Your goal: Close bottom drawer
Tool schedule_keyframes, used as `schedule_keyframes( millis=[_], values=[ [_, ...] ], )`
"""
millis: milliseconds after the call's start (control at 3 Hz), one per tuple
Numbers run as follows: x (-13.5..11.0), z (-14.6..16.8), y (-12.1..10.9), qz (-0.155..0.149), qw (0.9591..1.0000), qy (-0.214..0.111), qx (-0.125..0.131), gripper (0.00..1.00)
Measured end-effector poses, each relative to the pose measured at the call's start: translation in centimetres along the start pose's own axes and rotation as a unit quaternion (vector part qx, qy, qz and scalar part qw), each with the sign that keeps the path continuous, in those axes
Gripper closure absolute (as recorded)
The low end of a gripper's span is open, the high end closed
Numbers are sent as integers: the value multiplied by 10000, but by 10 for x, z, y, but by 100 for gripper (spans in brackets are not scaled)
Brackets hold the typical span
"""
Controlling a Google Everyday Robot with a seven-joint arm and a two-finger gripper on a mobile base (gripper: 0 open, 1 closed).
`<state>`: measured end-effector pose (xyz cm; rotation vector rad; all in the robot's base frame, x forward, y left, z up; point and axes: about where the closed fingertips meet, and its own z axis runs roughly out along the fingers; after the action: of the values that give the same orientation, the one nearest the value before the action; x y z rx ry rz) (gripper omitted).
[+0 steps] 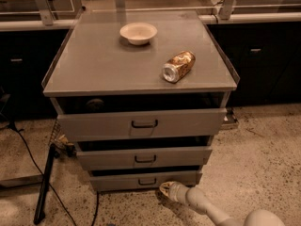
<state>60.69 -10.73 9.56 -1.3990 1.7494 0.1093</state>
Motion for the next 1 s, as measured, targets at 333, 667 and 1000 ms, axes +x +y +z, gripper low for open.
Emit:
schedule_keyframes(
  millis=[333,667,1000],
  values=[
    [1,0,-2,-35,10000,51,-44,100],
    [6,-24,21,169,9965,192,-801,100],
    [24,-61,55,544,9845,349,-1632,100]
  ],
)
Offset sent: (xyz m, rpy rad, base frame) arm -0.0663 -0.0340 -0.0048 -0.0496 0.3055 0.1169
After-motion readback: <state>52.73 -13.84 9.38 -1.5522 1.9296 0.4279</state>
